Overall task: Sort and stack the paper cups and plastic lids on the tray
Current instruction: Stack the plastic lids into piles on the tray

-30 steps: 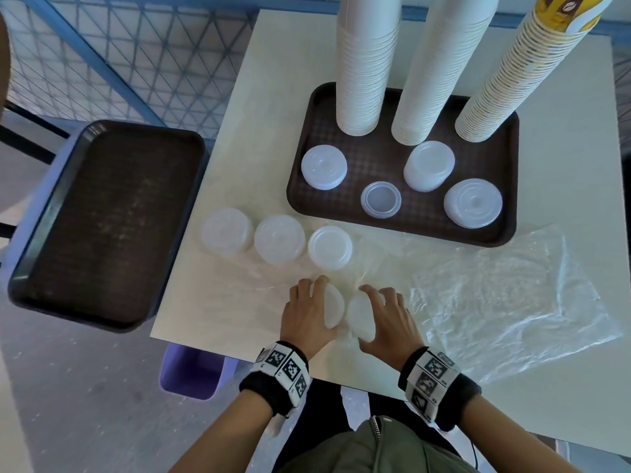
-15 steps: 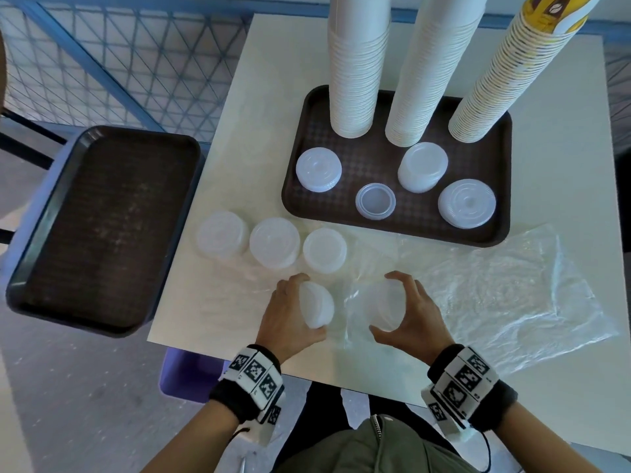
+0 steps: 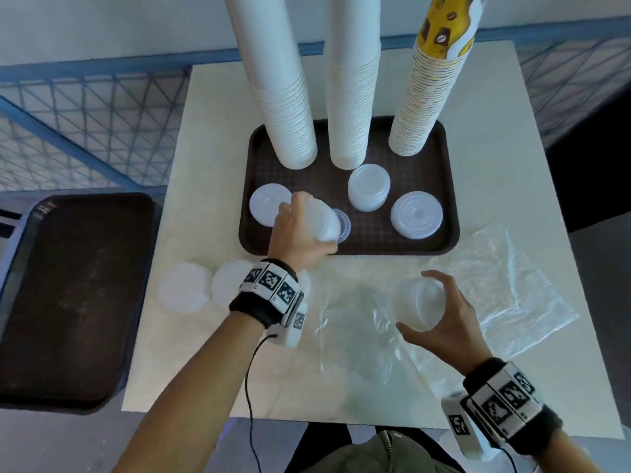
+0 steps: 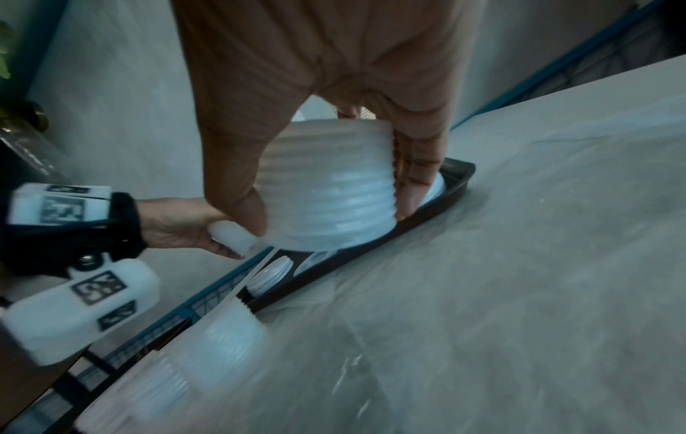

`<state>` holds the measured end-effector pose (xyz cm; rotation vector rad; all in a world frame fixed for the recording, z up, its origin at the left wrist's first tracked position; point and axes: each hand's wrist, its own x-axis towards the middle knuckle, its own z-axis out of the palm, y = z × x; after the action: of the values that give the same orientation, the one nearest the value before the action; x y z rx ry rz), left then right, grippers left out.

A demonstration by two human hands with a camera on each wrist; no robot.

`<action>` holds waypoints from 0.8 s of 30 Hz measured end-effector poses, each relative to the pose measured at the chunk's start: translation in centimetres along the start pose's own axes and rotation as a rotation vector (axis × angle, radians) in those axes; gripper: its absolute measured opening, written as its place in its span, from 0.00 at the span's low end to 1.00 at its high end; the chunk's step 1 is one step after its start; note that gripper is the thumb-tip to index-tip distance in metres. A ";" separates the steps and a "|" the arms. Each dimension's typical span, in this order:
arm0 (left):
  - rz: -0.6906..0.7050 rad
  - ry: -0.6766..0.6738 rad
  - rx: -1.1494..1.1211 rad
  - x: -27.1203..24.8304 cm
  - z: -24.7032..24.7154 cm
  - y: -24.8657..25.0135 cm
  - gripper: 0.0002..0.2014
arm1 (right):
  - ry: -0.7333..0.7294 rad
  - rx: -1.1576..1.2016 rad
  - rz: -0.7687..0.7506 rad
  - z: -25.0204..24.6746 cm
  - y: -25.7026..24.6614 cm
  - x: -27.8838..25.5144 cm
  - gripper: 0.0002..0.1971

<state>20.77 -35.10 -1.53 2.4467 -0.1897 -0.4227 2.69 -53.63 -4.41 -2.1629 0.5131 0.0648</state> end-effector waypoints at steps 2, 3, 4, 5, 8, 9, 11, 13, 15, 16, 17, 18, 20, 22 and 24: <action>-0.052 -0.005 0.015 1.9 1.5 0.5 0.41 | 0.019 0.018 0.021 -0.6 0.4 0.1 0.44; -0.083 -0.001 0.027 2.6 2.2 0.6 0.41 | 0.024 0.022 0.030 -0.9 0.5 0.1 0.44; -0.116 0.003 0.041 3.1 2.9 0.7 0.41 | 0.029 0.028 0.041 -1.2 0.7 0.3 0.44; -0.144 0.005 0.058 3.6 3.6 0.8 0.41 | 0.039 0.039 0.054 -1.5 0.9 0.5 0.44; -0.201 0.007 0.094 4.5 5.4 0.5 0.43 | 0.064 0.058 0.070 -2.3 1.5 1.0 0.44; -0.215 0.004 0.106 4.7 5.9 0.4 0.43 | 0.068 0.060 0.072 -2.5 1.6 1.2 0.44; -0.240 0.000 0.125 5.0 6.5 0.4 0.43 | 0.076 0.059 0.082 -2.9 1.9 1.6 0.44; -0.254 0.001 0.137 5.2 6.9 0.4 0.43 | 0.076 0.054 0.088 -3.1 1.9 1.9 0.44; -0.259 0.002 0.145 5.3 7.1 0.4 0.43 | 0.072 0.046 0.082 -3.2 1.9 2.2 0.44; -0.261 0.002 0.150 5.3 7.2 0.4 0.43 | 0.073 0.047 0.076 -3.2 1.9 2.3 0.44; -0.262 0.001 0.156 5.3 7.2 0.4 0.43 | 0.072 0.049 0.072 -3.3 1.9 2.5 0.44; -0.263 0.000 0.161 5.3 7.3 0.4 0.43 | 0.069 0.049 0.072 -3.3 1.9 2.6 0.44; -0.263 -0.004 0.171 5.3 7.4 0.5 0.43 | 0.065 0.039 0.069 -3.3 1.9 2.8 0.44; -0.255 -0.016 0.187 5.3 7.4 0.4 0.43 | 0.066 0.029 0.064 -3.4 1.9 3.0 0.44; -0.245 -0.031 0.201 5.3 7.4 0.4 0.43 | 0.068 0.026 0.057 -3.4 1.7 3.3 0.44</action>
<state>23.20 -40.87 -8.11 2.6729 0.0592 -0.5725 4.53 -58.27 -4.41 -2.1315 0.6113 0.0152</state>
